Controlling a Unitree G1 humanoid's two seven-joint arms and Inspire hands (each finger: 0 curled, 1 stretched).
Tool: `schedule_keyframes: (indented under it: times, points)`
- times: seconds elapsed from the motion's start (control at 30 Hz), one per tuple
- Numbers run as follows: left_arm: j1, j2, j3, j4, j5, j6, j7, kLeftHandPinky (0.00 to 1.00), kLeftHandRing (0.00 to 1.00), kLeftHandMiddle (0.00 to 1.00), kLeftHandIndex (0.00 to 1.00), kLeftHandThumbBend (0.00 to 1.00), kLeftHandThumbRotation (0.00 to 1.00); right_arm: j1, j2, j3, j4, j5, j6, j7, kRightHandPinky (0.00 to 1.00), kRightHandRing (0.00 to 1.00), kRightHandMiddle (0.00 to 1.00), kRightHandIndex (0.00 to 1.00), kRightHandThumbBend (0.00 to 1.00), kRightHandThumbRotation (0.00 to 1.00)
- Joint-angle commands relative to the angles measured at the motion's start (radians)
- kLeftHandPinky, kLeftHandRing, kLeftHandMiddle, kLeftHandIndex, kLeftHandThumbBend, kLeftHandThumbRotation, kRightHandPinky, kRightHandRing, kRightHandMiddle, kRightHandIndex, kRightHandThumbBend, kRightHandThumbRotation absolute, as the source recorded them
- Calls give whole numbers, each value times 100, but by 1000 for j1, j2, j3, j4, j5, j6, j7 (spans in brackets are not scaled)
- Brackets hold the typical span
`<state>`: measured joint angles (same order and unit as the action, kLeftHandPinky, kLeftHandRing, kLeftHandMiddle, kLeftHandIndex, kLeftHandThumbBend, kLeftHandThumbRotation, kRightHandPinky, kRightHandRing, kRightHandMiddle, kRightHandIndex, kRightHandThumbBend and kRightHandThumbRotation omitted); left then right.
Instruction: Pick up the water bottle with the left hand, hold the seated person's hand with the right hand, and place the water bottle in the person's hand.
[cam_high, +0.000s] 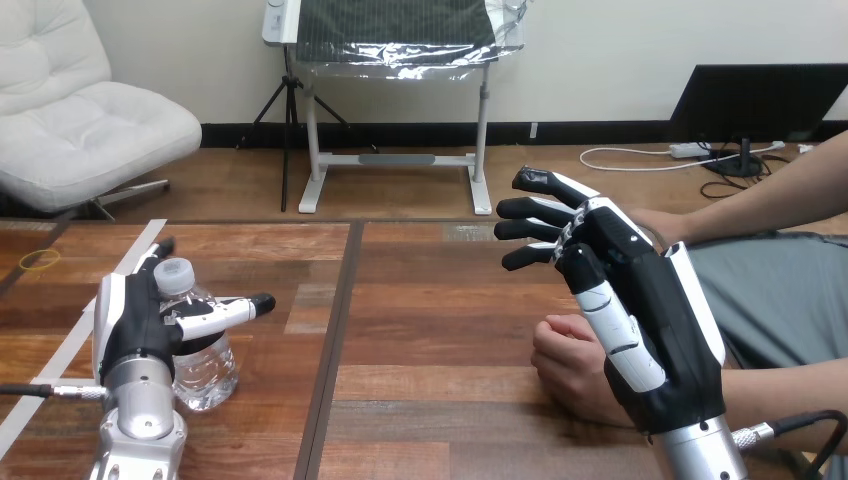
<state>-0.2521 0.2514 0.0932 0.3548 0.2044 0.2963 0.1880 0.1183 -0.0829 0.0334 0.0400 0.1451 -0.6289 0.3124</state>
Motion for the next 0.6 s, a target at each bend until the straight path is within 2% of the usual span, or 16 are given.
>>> schedule_keyframes:
  times: [0.0, 0.23, 0.57]
  points:
    - [-27, 0, -25, -39, 35, 37, 16, 52, 67, 73, 77, 93, 1, -34, 2, 2, -40, 8, 0, -4, 59, 71, 75, 80, 57, 76]
    - [-25, -2, -32, -56, 58, 61, 40, 42, 54, 60, 63, 87, 0, -31, 2, 3, -47, 6, 9, -7, 59, 71, 75, 80, 58, 76]
    - [-19, -16, -25, -62, 63, 45, 81, 28, 37, 44, 48, 76, 0, -29, 4, 4, -55, 1, 16, -11, 60, 71, 75, 80, 59, 76]
